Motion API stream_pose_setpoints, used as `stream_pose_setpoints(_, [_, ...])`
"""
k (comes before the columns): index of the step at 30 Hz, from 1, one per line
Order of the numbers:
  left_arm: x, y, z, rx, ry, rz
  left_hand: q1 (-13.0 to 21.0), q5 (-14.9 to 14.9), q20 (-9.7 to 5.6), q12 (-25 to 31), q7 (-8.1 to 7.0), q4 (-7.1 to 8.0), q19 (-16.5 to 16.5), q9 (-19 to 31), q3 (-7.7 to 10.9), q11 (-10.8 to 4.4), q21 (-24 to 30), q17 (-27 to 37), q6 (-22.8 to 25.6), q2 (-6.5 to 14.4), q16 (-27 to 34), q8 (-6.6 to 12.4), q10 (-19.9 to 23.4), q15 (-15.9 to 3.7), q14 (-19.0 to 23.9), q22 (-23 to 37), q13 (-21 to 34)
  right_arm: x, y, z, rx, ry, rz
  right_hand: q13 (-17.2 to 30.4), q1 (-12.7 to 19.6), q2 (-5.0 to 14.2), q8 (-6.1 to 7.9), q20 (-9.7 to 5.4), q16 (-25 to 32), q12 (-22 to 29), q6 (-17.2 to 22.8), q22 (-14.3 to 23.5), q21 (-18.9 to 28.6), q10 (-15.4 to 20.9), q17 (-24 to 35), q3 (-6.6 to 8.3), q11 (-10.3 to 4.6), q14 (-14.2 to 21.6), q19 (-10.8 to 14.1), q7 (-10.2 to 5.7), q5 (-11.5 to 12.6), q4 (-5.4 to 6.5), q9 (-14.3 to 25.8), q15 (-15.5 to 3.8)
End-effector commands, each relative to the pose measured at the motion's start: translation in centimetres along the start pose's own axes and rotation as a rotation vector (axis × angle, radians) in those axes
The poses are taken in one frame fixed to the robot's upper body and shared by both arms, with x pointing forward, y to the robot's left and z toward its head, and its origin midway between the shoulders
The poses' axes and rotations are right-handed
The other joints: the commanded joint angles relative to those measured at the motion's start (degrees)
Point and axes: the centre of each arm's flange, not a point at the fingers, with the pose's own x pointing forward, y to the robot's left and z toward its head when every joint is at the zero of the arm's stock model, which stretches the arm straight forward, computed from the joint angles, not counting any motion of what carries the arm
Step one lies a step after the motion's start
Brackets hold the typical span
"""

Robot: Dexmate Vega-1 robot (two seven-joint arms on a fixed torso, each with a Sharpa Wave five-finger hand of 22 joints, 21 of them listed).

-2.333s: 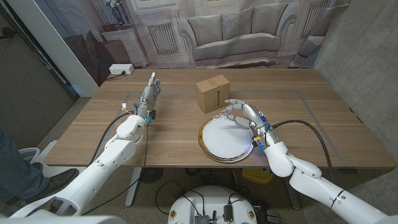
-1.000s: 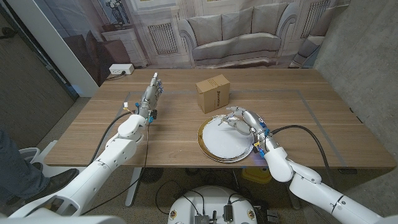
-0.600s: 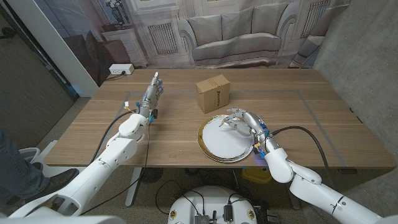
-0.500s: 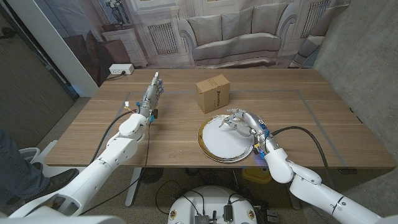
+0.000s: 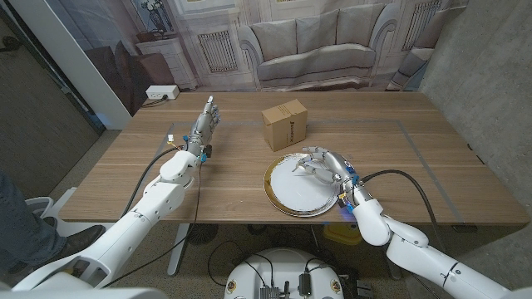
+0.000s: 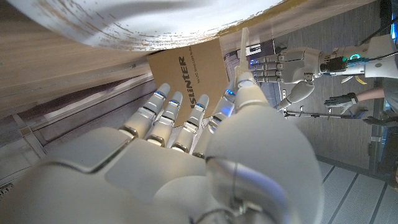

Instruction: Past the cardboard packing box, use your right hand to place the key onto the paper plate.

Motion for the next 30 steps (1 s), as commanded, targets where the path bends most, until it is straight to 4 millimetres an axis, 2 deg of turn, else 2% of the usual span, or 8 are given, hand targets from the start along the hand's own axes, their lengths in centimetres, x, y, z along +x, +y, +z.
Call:
stream_pose_setpoints(1, [-0.06,-0.05,-0.01,0.001,0.0,0.001,0.25,-0.23,0.0,0.12,0.07,0.1,-0.4,0.11,-0.47,0.02,-0.05,0.12,0.16,0.25,-0.01,-0.22,0.21,0.11,-0.27,0.11,0.33,-0.12,0.3,-0.1,-0.019,-0.003,0.007,0.13,0.46,0.07,0.42,-3.01,-0.19,-0.22,0.61,0.12,-0.13,-0.23,0.09,-0.07,0.09,-0.31,-0.07,0.22,0.04,0.05,0.13,-5.38])
stream_pose_setpoints(30, [0.15,-0.84,-0.3,-0.001,0.005,-0.006,0.33,-0.24,0.03,0.12,0.0,0.11,-0.6,0.11,-0.74,0.03,-0.05,0.12,0.21,0.37,0.0,-0.2,0.19,0.11,-0.27,0.12,0.33,-0.55,0.3,-0.68,-0.081,-0.003,0.017,0.15,0.53,0.24,0.22,-3.01,-0.05,-0.33,0.55,0.12,-0.1,-0.21,0.11,-0.09,0.14,-0.38,-0.18,0.22,-0.01,0.05,0.1,-5.38])
